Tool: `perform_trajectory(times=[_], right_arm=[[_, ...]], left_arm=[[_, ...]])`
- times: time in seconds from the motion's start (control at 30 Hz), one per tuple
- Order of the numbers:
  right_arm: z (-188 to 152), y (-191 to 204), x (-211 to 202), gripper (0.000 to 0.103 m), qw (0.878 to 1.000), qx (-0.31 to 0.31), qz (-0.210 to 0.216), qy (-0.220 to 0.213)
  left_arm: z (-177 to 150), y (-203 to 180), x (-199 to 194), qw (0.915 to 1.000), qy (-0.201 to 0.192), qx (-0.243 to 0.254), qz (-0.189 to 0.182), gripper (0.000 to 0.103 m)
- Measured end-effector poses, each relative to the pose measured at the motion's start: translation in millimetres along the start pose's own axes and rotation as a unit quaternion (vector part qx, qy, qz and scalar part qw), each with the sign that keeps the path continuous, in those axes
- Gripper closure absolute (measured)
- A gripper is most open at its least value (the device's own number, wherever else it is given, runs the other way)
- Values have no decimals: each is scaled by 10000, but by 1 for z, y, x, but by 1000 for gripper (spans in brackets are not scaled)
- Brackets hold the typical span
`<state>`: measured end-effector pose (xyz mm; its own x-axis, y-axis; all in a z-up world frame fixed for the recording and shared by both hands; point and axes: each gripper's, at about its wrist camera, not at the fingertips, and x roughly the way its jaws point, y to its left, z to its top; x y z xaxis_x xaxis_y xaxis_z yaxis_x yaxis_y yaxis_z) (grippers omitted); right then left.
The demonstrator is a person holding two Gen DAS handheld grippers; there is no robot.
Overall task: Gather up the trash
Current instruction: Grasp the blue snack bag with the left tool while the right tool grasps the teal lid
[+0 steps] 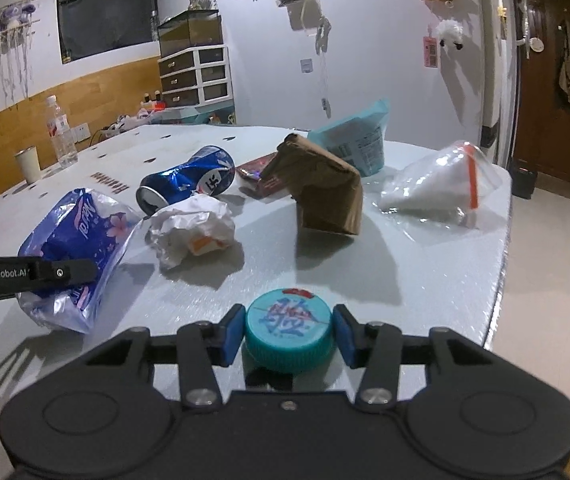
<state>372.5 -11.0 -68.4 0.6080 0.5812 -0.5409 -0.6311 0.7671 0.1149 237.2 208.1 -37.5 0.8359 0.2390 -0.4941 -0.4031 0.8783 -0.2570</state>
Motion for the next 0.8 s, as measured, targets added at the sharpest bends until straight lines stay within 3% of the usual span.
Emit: perform_trajectory(times=[0.37, 0.8], right_arm=[[-10, -9, -61, 55, 9989, 187, -257, -354], [-30, -36, -131, 55, 9942, 286, -768, -692]], left_arm=[[-13, -39, -31, 9981, -91, 593, -104, 88], [-26, -102, -58, 9920, -113, 1120, -579, 88]])
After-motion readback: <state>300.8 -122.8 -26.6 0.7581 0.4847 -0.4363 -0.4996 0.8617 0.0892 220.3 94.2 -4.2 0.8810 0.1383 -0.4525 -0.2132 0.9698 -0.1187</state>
